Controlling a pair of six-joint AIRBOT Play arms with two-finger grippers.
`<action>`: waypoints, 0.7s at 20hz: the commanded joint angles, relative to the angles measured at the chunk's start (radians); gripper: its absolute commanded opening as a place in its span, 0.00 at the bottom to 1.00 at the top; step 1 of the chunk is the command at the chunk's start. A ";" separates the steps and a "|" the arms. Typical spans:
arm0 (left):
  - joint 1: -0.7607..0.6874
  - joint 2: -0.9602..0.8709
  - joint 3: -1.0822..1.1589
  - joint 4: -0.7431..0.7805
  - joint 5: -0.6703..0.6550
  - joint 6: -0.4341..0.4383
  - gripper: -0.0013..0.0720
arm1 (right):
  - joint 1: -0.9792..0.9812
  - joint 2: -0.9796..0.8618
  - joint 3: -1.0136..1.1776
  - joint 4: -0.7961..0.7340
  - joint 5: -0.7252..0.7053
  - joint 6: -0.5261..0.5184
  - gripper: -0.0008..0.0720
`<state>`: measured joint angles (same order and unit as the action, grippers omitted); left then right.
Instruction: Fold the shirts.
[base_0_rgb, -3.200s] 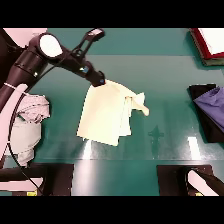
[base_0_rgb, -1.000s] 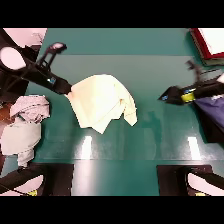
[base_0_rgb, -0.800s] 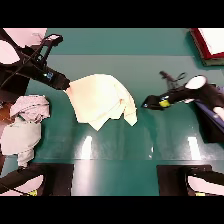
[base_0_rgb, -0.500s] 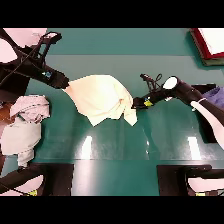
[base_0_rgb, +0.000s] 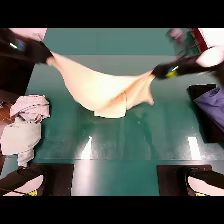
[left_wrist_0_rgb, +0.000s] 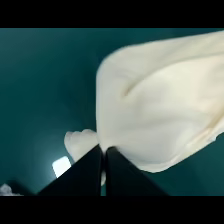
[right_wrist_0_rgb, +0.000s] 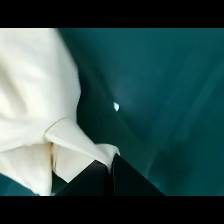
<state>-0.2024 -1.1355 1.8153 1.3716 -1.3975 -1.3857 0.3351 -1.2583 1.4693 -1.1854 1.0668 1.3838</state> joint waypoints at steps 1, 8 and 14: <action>0.001 0.085 0.206 -0.007 -0.005 -0.006 0.05 | -0.098 0.214 0.190 -0.100 0.009 0.031 0.03; 0.001 0.319 0.241 -0.142 0.027 -0.006 0.05 | -0.235 0.460 0.440 -0.100 0.006 0.016 0.03; 0.001 0.395 0.276 -0.378 0.107 -0.002 0.05 | -0.369 0.529 0.557 -0.097 0.013 -0.024 0.03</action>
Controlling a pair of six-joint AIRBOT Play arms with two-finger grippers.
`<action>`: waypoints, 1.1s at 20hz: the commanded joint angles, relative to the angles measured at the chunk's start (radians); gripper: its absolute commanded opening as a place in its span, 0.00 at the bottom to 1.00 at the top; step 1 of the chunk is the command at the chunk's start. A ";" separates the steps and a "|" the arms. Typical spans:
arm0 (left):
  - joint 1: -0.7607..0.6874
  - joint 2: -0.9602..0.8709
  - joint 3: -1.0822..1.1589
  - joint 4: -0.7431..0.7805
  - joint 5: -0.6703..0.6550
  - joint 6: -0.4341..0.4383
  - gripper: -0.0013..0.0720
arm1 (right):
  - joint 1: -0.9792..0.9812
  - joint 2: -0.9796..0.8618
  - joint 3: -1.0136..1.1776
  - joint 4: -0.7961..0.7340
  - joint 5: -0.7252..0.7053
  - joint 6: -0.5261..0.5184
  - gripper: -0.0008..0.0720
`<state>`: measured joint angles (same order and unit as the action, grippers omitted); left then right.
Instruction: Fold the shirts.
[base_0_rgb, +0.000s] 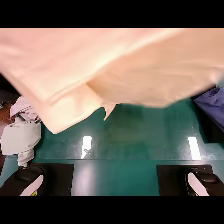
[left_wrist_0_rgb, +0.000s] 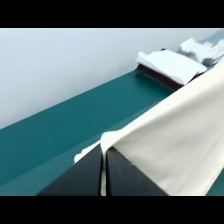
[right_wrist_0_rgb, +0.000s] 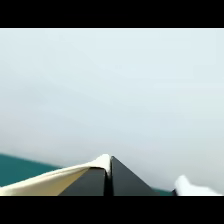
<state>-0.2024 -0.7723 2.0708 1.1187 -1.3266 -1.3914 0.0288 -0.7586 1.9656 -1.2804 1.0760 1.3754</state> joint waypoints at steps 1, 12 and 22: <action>0.001 0.032 0.021 -0.142 0.036 0.004 0.05 | -0.088 0.018 0.083 -0.001 0.011 -0.015 0.03; 0.001 -0.257 -0.637 0.173 -0.072 -0.013 0.05 | 0.078 -0.589 -0.121 0.178 0.235 -0.005 0.03; 0.208 -0.653 -0.844 0.162 0.309 0.010 0.07 | 0.227 -1.149 0.108 0.157 0.038 -0.004 0.06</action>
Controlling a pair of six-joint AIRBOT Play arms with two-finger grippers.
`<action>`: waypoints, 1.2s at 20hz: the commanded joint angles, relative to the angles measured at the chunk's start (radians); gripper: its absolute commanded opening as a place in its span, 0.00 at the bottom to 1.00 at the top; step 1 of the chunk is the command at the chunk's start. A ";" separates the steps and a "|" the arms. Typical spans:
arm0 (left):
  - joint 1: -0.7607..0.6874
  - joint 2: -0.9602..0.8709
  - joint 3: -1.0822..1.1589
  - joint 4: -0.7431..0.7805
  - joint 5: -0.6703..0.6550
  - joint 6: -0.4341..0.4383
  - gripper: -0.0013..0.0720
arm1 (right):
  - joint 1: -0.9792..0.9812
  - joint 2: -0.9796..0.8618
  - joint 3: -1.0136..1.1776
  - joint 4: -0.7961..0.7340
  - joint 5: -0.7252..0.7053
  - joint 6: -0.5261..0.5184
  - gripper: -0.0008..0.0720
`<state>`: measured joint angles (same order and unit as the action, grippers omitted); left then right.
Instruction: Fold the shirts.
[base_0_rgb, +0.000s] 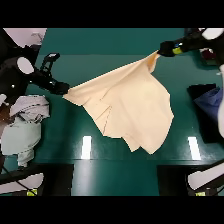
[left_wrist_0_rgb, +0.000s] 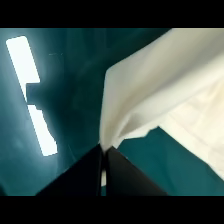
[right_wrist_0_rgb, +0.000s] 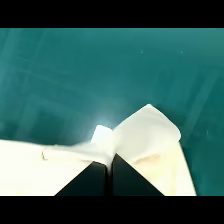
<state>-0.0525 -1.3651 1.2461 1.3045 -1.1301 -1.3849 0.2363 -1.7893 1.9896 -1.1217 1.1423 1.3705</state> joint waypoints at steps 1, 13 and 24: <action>0.073 -0.060 -0.008 -0.026 0.112 0.004 0.07 | 0.013 -0.129 0.091 0.006 -0.034 0.002 0.37; 0.205 -0.038 0.136 -0.093 0.009 0.003 0.94 | -0.128 0.232 -0.330 0.005 -0.029 0.040 0.71; -0.014 0.299 -0.550 -0.359 0.074 -0.116 0.94 | -0.120 0.652 -0.811 0.005 -0.175 0.024 0.71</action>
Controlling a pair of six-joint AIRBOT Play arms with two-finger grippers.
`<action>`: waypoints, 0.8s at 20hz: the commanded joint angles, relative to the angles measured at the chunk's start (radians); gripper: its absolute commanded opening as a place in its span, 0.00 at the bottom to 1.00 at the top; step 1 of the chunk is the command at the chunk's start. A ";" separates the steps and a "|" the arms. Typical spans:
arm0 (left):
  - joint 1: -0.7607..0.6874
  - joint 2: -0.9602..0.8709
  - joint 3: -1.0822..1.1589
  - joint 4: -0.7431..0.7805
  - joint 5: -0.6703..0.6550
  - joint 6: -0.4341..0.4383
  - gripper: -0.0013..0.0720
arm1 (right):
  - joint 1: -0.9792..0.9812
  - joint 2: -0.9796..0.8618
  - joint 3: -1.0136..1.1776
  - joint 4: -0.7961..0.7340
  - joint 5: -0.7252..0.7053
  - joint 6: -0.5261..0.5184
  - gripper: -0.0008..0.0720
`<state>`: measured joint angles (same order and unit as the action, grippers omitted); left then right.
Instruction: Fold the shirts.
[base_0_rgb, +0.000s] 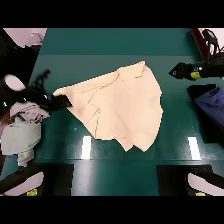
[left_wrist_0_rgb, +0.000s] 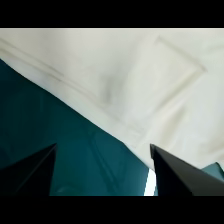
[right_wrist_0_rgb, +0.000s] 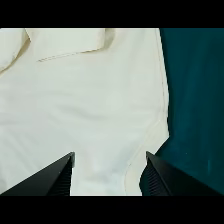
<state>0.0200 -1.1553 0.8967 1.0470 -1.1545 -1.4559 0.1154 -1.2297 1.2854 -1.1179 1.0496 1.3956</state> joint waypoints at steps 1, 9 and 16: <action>-0.114 0.094 -0.250 -0.130 0.136 -0.068 0.94 | 0.001 0.114 -0.132 0.002 -0.100 -0.001 0.71; -0.139 0.083 -0.337 -0.258 0.362 -0.081 0.94 | 0.001 0.178 -0.164 0.002 -0.095 0.004 0.71; -0.139 0.047 -0.336 -0.305 0.429 -0.053 0.91 | 0.001 0.178 -0.164 0.002 -0.080 0.019 0.71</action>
<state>-0.1184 -1.0874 0.5625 0.7795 -0.7528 -1.5337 0.1158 -1.0534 1.1221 -1.1160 0.9607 1.4055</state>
